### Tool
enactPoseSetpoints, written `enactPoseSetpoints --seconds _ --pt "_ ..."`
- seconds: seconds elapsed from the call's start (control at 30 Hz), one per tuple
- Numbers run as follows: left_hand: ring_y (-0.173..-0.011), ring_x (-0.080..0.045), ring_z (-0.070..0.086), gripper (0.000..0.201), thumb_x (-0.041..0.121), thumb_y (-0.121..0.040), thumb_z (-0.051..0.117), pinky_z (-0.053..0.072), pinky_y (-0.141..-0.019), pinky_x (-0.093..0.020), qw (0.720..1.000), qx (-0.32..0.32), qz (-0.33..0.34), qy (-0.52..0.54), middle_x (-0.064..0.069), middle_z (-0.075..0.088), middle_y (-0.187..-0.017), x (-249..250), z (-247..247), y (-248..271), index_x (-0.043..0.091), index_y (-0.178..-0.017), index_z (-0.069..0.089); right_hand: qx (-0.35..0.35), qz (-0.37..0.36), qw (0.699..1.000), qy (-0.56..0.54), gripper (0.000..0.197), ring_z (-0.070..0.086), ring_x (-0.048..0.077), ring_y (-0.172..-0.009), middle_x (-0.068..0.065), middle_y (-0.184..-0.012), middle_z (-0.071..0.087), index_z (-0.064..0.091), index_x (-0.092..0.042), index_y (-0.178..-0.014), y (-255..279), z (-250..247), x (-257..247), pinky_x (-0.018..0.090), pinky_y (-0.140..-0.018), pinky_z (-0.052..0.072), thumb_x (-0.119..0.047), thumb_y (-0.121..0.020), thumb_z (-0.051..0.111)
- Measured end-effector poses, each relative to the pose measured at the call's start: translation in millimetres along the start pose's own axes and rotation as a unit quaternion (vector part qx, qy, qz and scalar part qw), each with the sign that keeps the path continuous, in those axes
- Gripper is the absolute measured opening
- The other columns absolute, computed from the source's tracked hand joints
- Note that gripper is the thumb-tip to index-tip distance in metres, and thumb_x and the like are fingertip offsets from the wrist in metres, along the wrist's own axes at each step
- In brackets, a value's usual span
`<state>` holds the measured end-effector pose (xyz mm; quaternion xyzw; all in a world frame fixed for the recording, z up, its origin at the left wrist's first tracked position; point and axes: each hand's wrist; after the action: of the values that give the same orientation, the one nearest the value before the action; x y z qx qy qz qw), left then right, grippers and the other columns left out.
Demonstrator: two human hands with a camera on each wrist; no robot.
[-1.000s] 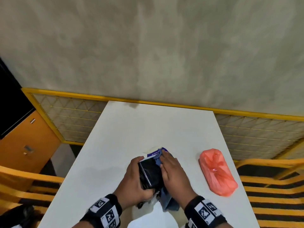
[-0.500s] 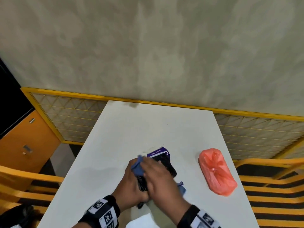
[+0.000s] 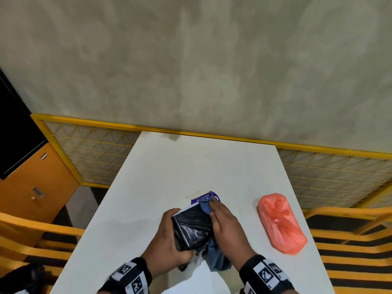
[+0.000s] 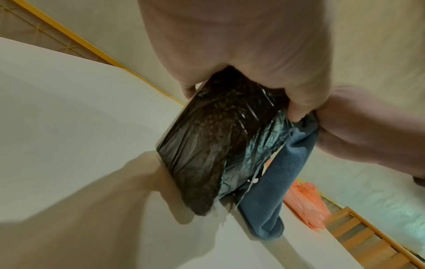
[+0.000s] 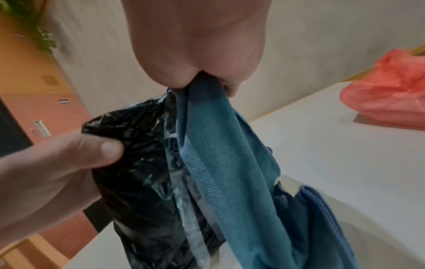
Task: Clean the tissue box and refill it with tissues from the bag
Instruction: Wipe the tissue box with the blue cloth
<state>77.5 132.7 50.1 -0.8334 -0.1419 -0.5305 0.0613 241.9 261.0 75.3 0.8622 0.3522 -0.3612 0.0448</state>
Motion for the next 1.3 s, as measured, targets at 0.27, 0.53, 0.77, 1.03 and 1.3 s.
enactPoseSetpoints --seconds 0.27,0.53,0.77,1.03,1.3 --pt "-0.138 -0.002 0.033 0.132 0.058 -0.055 0.089 0.032 -0.113 -0.022 0.997 -0.052 -0.041 -0.042 0.018 0.02 -0.152 4.6 -18.7 16.1 0.052 -0.142 -0.01 0.029 0.143 0.98 -0.138 0.026 0.062 0.005 -0.105 -0.011 -0.112 0.069 0.064 -0.026 -0.119 8.6 -6.7 19.9 0.03 -0.095 0.048 -0.02 -0.103 0.044" --pt "-0.151 -0.02 0.012 0.14 0.099 -0.052 0.047 0.018 -0.12 -0.054 0.949 0.003 -0.008 -0.316 0.001 0.012 -0.164 61.9 -8.9 -16.3 0.024 -0.156 -0.01 0.14 0.163 0.942 -0.259 0.032 0.06 -0.003 -0.105 -0.016 -0.113 0.068 0.065 -0.036 -0.108 29.6 -41.7 17.7 0.024 -0.091 0.044 -0.012 -0.103 0.045" --pt "-0.129 -0.036 0.04 0.129 0.067 -0.065 0.064 0.035 -0.099 -0.054 0.896 -0.101 -0.056 -0.429 -0.01 0.037 -0.146 101.0 29.8 -57.8 0.022 -0.155 -0.016 0.195 0.118 0.932 -0.283 0.033 0.059 0.0 -0.113 -0.022 -0.114 0.067 0.064 -0.028 -0.12 29.5 -74.4 -7.7 0.024 -0.096 0.044 -0.009 -0.104 0.043" --pt "-0.14 -0.013 0.025 0.126 0.052 -0.065 0.074 0.031 -0.116 -0.026 0.982 -0.072 0.028 -0.17 0.014 0.017 -0.142 51.4 2.9 -32.6 0.025 -0.157 -0.008 0.207 0.066 0.955 -0.202 0.03 0.052 -0.006 -0.118 -0.019 -0.124 0.06 0.058 -0.023 -0.13 27.8 -91.2 -21.1 0.005 -0.096 0.037 -0.018 -0.103 0.046" --pt "-0.14 0.009 0.017 0.113 0.041 -0.066 0.077 0.015 -0.118 -0.014 0.99 -0.051 0.089 -0.102 0.047 -0.004 -0.138 14.7 13.5 -8.3 0.055 -0.146 -0.001 -0.03 -0.136 0.988 0.063 0.043 0.055 0.014 -0.12 0.004 -0.123 0.067 0.065 -0.011 -0.12 28.5 27.4 -32.4 0.032 -0.107 0.04 -0.021 -0.082 0.047"
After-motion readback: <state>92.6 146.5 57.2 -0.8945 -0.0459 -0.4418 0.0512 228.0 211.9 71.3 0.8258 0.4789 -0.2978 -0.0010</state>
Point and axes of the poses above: each hand's wrist, its own y-axis away from the middle knuckle, its own z-axis out of the palm, x = y × z
